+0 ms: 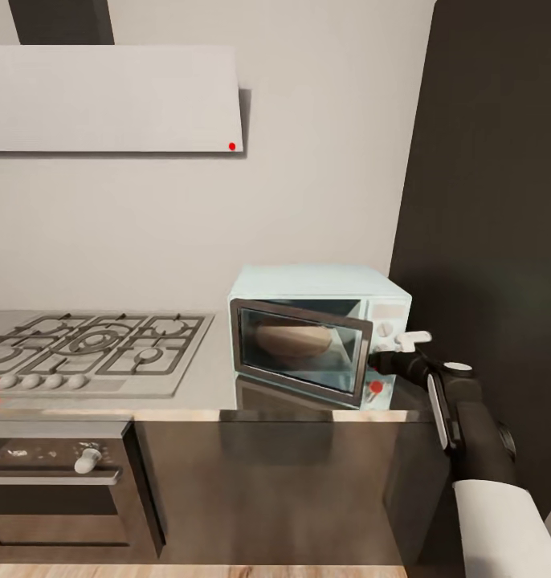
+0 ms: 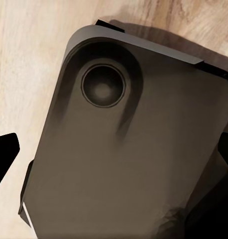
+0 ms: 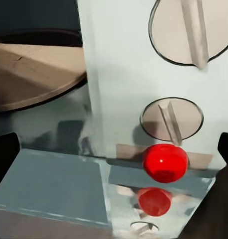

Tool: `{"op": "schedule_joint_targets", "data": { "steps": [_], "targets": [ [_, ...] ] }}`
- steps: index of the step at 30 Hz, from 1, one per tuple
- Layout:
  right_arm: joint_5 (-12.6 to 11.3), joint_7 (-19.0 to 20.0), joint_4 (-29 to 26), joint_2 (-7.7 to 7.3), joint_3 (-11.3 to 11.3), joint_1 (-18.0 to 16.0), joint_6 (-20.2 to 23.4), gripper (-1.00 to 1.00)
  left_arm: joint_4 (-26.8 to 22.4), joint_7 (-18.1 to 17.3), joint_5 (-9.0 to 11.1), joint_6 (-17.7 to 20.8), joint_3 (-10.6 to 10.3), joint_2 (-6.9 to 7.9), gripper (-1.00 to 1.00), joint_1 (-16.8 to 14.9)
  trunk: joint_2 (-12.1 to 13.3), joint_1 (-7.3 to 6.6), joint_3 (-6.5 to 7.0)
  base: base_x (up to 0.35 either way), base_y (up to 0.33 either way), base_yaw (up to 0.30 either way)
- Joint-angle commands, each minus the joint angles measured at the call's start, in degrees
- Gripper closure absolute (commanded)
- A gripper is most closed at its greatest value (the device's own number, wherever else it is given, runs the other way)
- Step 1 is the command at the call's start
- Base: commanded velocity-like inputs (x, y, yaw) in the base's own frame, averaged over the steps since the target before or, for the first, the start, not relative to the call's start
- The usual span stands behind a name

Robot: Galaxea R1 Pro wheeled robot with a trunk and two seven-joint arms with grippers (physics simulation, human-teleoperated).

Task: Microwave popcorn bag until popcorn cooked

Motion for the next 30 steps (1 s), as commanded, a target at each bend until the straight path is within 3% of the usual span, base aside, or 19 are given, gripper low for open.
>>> {"op": "schedule_joint_targets", "data": {
  "steps": [1, 5, 9, 19, 30],
  "targets": [
    [-0.63, 2.49, -0.08, -0.02, 3.88, -0.04, 0.51, -1.0, -0.03, -0.01, 0.33, -0.12, -0.1, 0.01, -1.0, 0.0, -0.03, 0.0, -0.05, 0.0, 0.0, 0.0],
    [-0.34, 9.87, -0.04, -0.18, 3.86, -0.04, 1.13, -1.0, -0.03, -0.01, 0.37, -0.12, -0.1, 0.04, -1.0, 0.02, -0.03, 0.0, -0.05, 0.0, 0.0, 0.0],
    [-0.28, 12.97, 0.6, -0.65, 3.86, -0.04, 1.44, -1.0, -0.03, -0.01, 0.32, -0.12, -0.1, 0.06, -1.0, 0.02, -0.03, 0.0, -0.05, 0.0, 0.0, 0.0],
    [-0.1, 13.49, 0.71, -0.84, 3.86, -0.04, 1.91, -1.0, -0.03, 0.01, 0.39, -0.12, -0.02, -0.18, -1.0, 0.02, -0.03, 0.0, -0.05, -0.02, 0.036, 0.0],
    [1.29, 13.58, 0.71, -1.01, 3.71, -0.04, 1.93, -1.0, 0.01, 0.08, 0.39, -0.12, 0.03, -0.29, -1.0, 0.03, -0.03, 0.0, -0.05, -0.094, 0.271, 0.0]
  ]
}}
